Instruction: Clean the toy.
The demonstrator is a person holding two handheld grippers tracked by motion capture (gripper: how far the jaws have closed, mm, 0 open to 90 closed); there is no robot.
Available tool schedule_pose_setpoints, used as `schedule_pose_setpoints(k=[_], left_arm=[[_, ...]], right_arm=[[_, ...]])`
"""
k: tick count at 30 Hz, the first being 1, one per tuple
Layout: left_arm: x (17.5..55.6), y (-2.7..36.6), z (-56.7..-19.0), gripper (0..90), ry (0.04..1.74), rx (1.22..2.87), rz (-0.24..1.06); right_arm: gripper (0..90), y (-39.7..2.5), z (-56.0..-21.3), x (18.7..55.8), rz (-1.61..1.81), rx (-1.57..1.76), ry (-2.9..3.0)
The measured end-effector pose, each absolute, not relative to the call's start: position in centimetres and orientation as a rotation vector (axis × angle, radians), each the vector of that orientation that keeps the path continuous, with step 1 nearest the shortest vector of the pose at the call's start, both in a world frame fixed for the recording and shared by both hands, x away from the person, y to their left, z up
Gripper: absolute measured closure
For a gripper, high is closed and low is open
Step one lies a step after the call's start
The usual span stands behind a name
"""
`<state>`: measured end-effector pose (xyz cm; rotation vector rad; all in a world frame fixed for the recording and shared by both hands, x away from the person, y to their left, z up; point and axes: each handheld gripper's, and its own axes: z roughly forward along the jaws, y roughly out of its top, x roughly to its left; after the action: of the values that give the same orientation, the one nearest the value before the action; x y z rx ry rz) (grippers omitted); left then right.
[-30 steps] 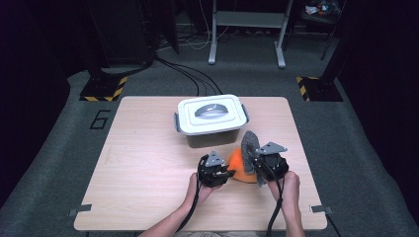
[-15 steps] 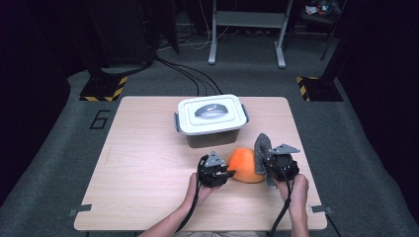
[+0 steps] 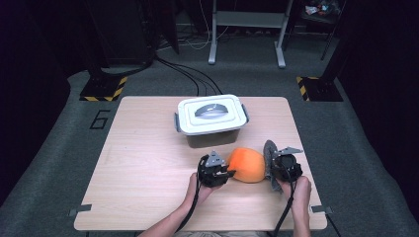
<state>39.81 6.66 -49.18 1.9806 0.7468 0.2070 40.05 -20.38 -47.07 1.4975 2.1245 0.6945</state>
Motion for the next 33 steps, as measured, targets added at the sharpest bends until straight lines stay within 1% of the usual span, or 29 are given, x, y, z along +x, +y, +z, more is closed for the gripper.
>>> schedule_pose_setpoints(k=[4, 7, 10, 17, 21, 25, 29, 33], left_arm=[[39.9, 6.7, -49.2, 71.7, 0.746, 1.98, 0.209], [39.9, 6.7, -49.1, 71.8, 0.747, 1.982, 0.211], [40.0, 6.8, -49.1, 71.7, 0.744, 1.987, 0.209], [39.9, 6.7, -49.1, 71.7, 0.748, 1.985, 0.209], [39.8, 6.6, -49.0, 71.7, 0.745, 1.987, 0.214], [39.8, 6.5, -49.0, 71.8, 0.738, 1.992, 0.219], [39.7, 6.4, -49.0, 71.8, 0.737, 1.988, 0.22], [39.7, 6.4, -49.0, 71.8, 0.737, 2.002, 0.221]], right_arm=[[70.9, -20.5, -48.5, 40.6, 0.637, 1.52, 2.156], [71.1, -20.6, -48.3, 40.5, 0.646, 1.524, 2.143], [71.2, -20.9, -47.1, 40.1, 0.674, 1.509, 2.103], [71.3, -20.4, -42.4, 37.8, 0.812, 1.39, 2.036], [71.2, -18.9, -40.2, 37.0, 0.902, 1.305, 2.066], [71.0, -16.7, -39.1, 37.0, 0.943, 1.211, 2.122], [70.9, -14.2, -39.3, 37.5, 0.938, 1.14, 2.192], [71.1, -12.4, -40.5, 38.3, 0.877, 1.131, 2.242]])
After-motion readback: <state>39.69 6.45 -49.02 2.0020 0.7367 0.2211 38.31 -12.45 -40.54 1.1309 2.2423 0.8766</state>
